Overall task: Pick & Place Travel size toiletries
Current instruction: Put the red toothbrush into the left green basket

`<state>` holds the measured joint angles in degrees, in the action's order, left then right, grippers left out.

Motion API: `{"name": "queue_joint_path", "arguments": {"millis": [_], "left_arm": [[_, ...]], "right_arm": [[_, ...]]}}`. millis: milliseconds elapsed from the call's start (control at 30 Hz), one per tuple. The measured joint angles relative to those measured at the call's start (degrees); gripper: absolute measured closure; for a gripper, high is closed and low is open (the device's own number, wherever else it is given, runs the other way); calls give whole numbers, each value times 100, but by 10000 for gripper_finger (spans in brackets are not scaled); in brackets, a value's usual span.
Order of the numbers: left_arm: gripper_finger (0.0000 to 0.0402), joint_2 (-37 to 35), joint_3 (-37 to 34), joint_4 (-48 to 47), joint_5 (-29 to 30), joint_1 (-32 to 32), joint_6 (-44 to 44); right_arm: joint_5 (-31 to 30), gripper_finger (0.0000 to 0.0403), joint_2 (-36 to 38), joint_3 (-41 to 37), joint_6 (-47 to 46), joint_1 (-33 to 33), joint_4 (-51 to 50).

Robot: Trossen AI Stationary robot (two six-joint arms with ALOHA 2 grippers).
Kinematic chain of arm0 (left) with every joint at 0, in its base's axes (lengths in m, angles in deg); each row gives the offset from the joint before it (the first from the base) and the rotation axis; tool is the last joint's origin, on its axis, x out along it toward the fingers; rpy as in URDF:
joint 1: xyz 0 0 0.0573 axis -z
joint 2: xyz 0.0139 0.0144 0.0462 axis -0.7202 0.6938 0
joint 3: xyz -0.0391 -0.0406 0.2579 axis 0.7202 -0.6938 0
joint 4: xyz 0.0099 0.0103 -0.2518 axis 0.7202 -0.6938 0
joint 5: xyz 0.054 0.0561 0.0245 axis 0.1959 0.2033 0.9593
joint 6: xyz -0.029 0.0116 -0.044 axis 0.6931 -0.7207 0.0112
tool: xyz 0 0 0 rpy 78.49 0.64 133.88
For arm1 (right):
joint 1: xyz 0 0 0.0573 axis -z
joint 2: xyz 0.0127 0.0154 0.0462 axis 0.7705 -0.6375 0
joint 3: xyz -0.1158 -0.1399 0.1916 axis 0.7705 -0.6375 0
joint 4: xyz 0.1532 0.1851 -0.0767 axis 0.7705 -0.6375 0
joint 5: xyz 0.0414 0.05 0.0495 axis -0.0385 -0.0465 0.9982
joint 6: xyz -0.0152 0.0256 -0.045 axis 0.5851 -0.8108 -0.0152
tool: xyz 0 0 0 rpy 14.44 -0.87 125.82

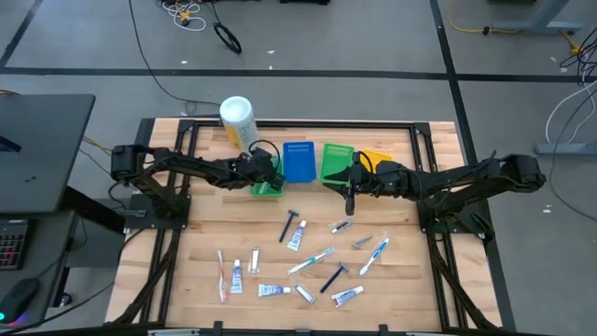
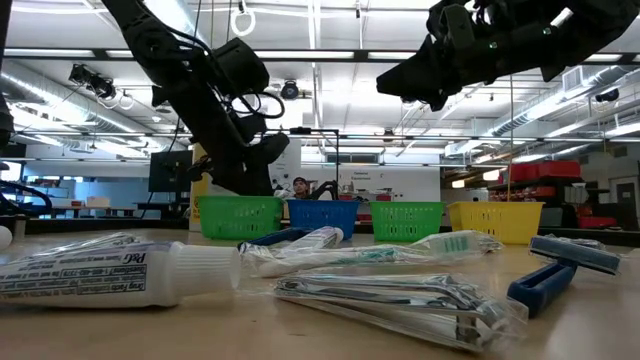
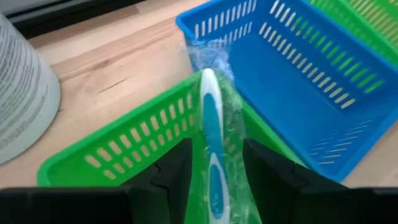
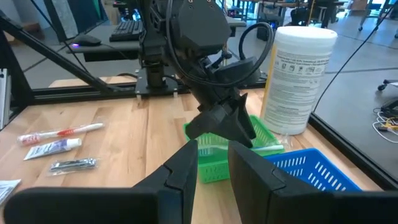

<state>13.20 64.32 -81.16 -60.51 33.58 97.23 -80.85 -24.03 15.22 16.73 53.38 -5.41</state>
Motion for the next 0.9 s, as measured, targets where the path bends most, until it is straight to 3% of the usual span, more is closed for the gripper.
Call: {"name": "queue_joint_path", "arguments": {"millis": [233, 600, 733, 900], "left_arm": [[246, -796, 0, -507, -58, 0, -245], [246, -2438, 9, -2263, -1534, 451, 524], [246, -2600, 83, -3113, -1751, 859, 1110], [246, -2394, 658, -4609, -1737, 1424, 1891]], "right_arm": [[2, 288, 0, 0, 50, 0, -346], [0, 237, 0, 0, 46, 0, -410], [-41, 236, 0, 0, 48, 0, -404], [-94, 236, 0, 0, 435, 75, -361]]}}
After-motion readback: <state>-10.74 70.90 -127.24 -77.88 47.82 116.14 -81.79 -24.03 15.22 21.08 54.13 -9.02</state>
